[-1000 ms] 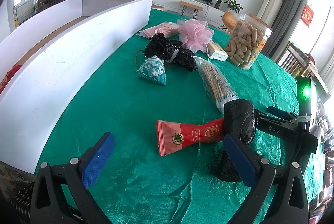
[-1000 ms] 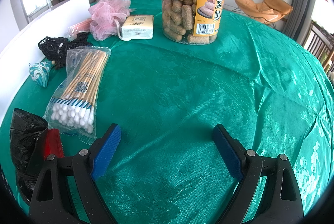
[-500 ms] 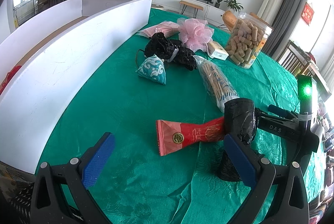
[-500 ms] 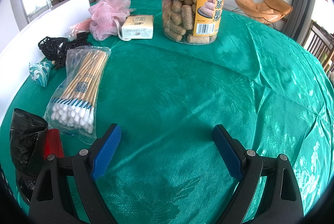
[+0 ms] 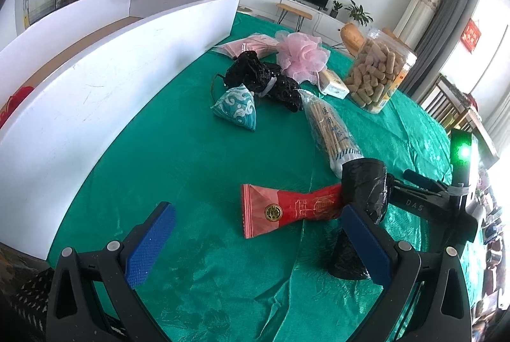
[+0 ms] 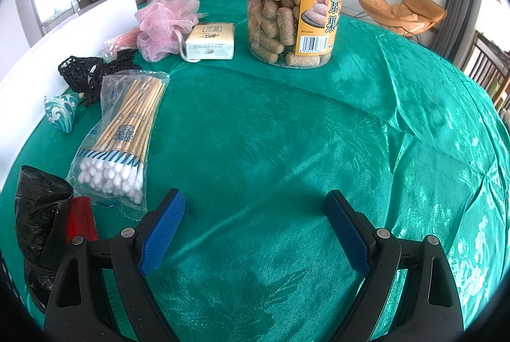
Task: Organize soft objects
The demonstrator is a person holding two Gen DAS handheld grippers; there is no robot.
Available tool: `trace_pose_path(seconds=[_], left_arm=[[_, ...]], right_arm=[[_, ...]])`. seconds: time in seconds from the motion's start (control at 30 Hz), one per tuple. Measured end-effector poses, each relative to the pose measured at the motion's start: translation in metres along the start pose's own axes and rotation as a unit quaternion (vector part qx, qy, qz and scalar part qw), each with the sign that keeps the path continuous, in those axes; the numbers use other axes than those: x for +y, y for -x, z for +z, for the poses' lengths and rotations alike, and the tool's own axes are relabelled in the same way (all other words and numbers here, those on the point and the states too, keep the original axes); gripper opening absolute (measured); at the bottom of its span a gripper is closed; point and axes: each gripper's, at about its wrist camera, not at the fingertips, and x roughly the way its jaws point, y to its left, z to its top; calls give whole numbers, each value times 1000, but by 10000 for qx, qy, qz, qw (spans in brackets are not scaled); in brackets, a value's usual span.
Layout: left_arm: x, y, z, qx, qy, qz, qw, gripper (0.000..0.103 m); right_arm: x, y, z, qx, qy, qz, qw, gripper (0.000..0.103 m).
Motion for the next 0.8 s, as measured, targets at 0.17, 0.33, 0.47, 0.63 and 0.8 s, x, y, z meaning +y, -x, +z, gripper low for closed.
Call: trace_pose_path(seconds=[0.17,0.33,0.47,0.63,0.8], left_arm=[[14,4,1,0,401,-368,9985,103],[29,5,2,17,839,-636,9944,103],[33,6,3,0,903,-673,9936,103],[41,-6,25,181,974,-587,9933,103],[28,-47,70,494,288,-206,9982,102]], right_arm=[[0,0,0,0,0,-1,10000,92],[0,0,0,0,0,-1,10000,92],[0,0,0,0,0,-1,10000,92],[0,0,0,-1,0,0,10000,92],[0,0,0,-1,-1,0,10000,92]])
